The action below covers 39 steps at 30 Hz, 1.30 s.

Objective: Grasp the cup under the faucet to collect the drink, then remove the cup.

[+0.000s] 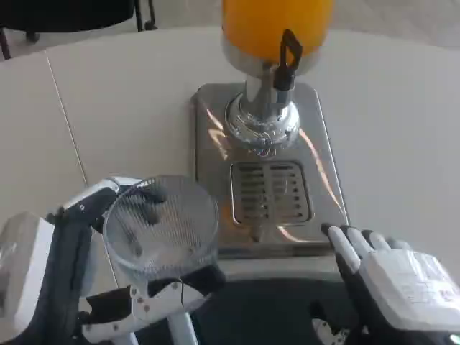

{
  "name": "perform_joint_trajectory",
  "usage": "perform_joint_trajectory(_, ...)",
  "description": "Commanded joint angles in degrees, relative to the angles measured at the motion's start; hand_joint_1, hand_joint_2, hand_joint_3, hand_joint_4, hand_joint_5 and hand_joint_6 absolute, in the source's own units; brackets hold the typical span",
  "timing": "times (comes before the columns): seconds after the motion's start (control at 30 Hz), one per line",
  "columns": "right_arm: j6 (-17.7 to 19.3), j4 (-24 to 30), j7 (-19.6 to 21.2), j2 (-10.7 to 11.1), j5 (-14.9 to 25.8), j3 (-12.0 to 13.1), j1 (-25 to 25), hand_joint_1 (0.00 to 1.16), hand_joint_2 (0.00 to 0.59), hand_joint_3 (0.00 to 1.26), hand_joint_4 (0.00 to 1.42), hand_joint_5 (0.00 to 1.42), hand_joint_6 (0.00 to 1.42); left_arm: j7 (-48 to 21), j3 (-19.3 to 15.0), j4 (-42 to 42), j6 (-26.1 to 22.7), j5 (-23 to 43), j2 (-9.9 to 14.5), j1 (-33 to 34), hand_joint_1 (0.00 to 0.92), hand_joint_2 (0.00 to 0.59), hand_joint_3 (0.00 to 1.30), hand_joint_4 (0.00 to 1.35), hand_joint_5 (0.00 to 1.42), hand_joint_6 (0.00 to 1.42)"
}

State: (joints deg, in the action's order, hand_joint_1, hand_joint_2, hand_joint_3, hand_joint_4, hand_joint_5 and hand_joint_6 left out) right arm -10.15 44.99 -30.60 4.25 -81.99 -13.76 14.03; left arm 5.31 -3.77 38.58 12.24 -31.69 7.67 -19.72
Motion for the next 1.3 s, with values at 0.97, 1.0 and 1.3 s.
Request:
perform_joint_trajectory(0.97,1.16,2.09,-2.44,-2.06,0.73,-0.36,1.01,0.43,0.522,0.00,0.00,0.00,0.00,0.29,2.20,-1.59,-0.79,-2.05,-0.70,0.95,0.653,0.000,0.93,1.11,1.31,1.42)
perform_joint_trajectory(1.0,1.19,2.10,-2.74,-2.07,0.90,-0.27,0.87,0.43,0.522,0.00,0.00,0.00,0.00,0.45,2.43,-2.00,-0.98,-2.48,-0.84,1.45,0.653,0.000,0.93,1.11,1.31,1.42)
perform_joint_trajectory(1.3,2.13,4.46,-7.19,-1.63,1.91,-0.32,0.11,0.42,0.522,0.00,0.00,0.00,0.00,2.83,7.99,-10.86,-5.10,-8.81,-3.60,12.94,0.653,0.000,0.93,1.11,1.31,1.42)
